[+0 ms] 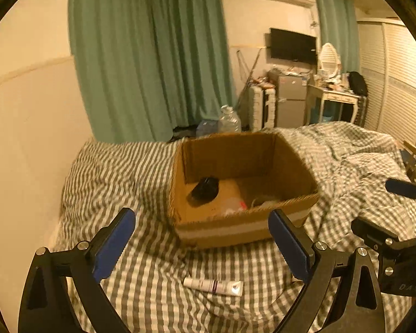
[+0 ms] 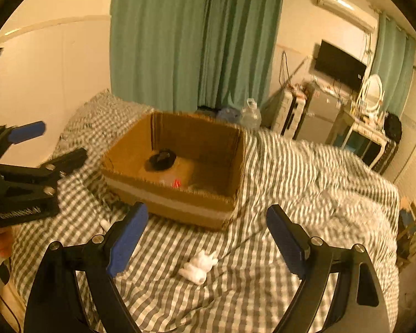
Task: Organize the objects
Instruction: 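Grasp the white tube with the left tool while the right tool grasps the white figurine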
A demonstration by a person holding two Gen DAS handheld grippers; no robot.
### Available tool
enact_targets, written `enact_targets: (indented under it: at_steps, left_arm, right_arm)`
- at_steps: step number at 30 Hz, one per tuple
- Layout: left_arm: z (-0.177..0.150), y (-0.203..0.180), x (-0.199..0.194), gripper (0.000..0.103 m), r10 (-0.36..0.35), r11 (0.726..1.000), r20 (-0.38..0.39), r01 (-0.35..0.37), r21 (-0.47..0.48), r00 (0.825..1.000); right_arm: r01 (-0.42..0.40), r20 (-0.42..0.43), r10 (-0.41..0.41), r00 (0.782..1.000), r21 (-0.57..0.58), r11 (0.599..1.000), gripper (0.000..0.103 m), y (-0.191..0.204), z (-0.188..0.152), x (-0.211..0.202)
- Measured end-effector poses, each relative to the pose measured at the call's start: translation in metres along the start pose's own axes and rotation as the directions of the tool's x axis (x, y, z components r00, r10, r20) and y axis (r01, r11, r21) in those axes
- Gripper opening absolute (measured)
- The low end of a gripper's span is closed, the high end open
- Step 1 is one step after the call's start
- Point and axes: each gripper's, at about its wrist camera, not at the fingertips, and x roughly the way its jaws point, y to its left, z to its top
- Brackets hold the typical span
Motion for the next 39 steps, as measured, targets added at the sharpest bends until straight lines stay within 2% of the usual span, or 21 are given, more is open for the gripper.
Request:
enact_targets:
  at_steps: [6, 11, 16, 22, 25, 27, 28, 30, 34, 36, 37, 38, 39]
  left_arm:
    - [-0.052, -0.001, 0.054, 0.099, 0.059, 0.998, -0.128, -0.061, -0.012, 0.99]
    - [-0.097, -0.003, 0.107, 0.099, 0.056, 0.995, -0.283, -0.076, -0.059, 0.957]
    - [-0.123, -0.012, 0.139, 0.099, 0.031, 0.995, -0.378, -0.066, -0.08, 0.925]
    - [-0.137, -0.024, 0.162, 0.099, 0.028, 0.991, -0.431, -0.08, -0.104, 0.902]
    - [-0.139, -0.029, 0.175, 0.099, 0.015, 0.988, -0.454, -0.082, -0.127, 0.891]
    - [-0.141, -0.032, 0.181, 0.099, 0.015, 0.988, -0.461, -0.084, -0.129, 0.887]
    - [-0.143, -0.034, 0.184, 0.099, 0.02, 0.988, -0.462, -0.087, -0.124, 0.886]
    - [-0.145, -0.038, 0.189, 0.099, 0.026, 0.989, -0.463, -0.09, -0.117, 0.886]
    - [-0.148, -0.044, 0.195, 0.099, 0.037, 0.991, -0.442, -0.09, -0.098, 0.896]
    - [-0.149, -0.047, 0.193, 0.094, 0.049, 0.993, -0.424, -0.091, -0.08, 0.905]
    - [-0.149, -0.049, 0.191, 0.086, 0.05, 0.994, -0.412, -0.087, -0.07, 0.91]
    - [-0.149, -0.051, 0.188, 0.071, 0.046, 0.995, -0.401, -0.075, -0.059, 0.915]
    - [-0.149, -0.054, 0.184, 0.063, 0.039, 0.997, -0.389, -0.06, -0.042, 0.92]
  right_arm:
    - [0.002, -0.124, 0.0, 0.992, 0.011, 1.0, 0.087, 0.004, -0.035, 0.057]
    - [0.019, -0.24, -0.013, 0.971, 0.021, 1.0, 0.087, 0.004, -0.068, 0.113]
    - [0.031, -0.338, -0.012, 0.941, 0.051, 0.998, 0.087, -0.003, -0.091, 0.159]
    - [0.037, -0.406, 0.007, 0.914, 0.102, 0.994, 0.087, -0.009, -0.101, 0.191]
    - [0.009, -0.438, 0.043, 0.898, 0.117, 0.993, 0.087, -0.007, -0.106, 0.205]
    - [0.006, -0.458, 0.041, 0.888, 0.1, 0.995, 0.085, -0.004, -0.11, 0.211]
    - [0.005, -0.466, 0.037, 0.884, 0.089, 0.996, 0.074, -0.002, -0.112, 0.214]
    - [-0.011, -0.487, 0.044, 0.872, 0.071, 0.997, 0.061, 0.001, -0.116, 0.22]
    - [-0.016, -0.461, 0.035, 0.887, 0.045, 0.999, 0.061, 0.004, -0.118, 0.213]
    - [-0.018, -0.451, 0.036, 0.892, 0.043, 0.999, 0.059, 0.003, -0.119, 0.21]
    - [-0.024, -0.447, 0.042, 0.894, 0.046, 0.999, 0.056, 0.002, -0.119, 0.207]
    - [-0.028, -0.445, 0.047, 0.894, 0.048, 0.998, 0.051, 0.002, -0.12, 0.206]
    - [-0.034, -0.446, 0.052, 0.894, 0.049, 0.998, 0.051, 0.001, -0.121, 0.206]
